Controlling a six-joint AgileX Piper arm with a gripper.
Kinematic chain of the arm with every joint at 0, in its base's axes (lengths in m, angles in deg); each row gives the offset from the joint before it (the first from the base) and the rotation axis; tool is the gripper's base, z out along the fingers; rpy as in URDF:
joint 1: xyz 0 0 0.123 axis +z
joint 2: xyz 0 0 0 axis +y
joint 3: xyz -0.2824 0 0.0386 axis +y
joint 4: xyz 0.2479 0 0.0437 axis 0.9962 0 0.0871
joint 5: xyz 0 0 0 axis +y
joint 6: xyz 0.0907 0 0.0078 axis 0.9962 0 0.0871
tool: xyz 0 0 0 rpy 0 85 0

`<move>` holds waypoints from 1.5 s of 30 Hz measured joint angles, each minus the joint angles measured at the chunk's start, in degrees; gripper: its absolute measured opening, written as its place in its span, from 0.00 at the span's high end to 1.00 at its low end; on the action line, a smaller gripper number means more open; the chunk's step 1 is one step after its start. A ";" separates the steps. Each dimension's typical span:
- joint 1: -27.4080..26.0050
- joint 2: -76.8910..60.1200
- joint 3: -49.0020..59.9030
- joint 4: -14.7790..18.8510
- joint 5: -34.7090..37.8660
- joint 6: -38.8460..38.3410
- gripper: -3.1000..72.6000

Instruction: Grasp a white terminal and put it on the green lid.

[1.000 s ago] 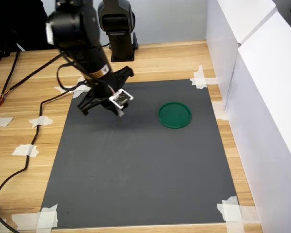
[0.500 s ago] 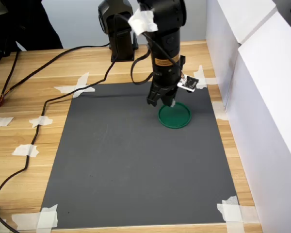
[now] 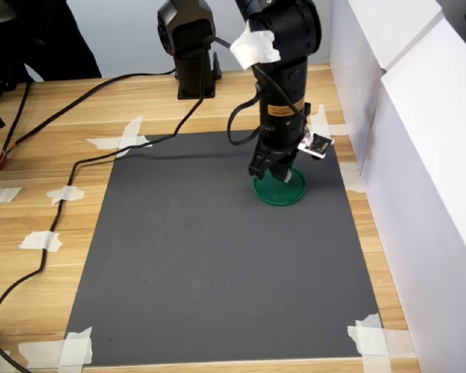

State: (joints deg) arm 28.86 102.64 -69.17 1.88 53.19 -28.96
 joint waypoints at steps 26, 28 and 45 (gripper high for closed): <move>0.00 2.50 0.00 -1.18 -0.16 4.15 0.48; 0.00 2.55 0.00 -1.18 -0.16 5.24 0.36; -0.18 -6.61 -3.01 2.51 -0.21 7.65 0.26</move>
State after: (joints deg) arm 28.67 96.04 -72.19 4.38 52.98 -21.31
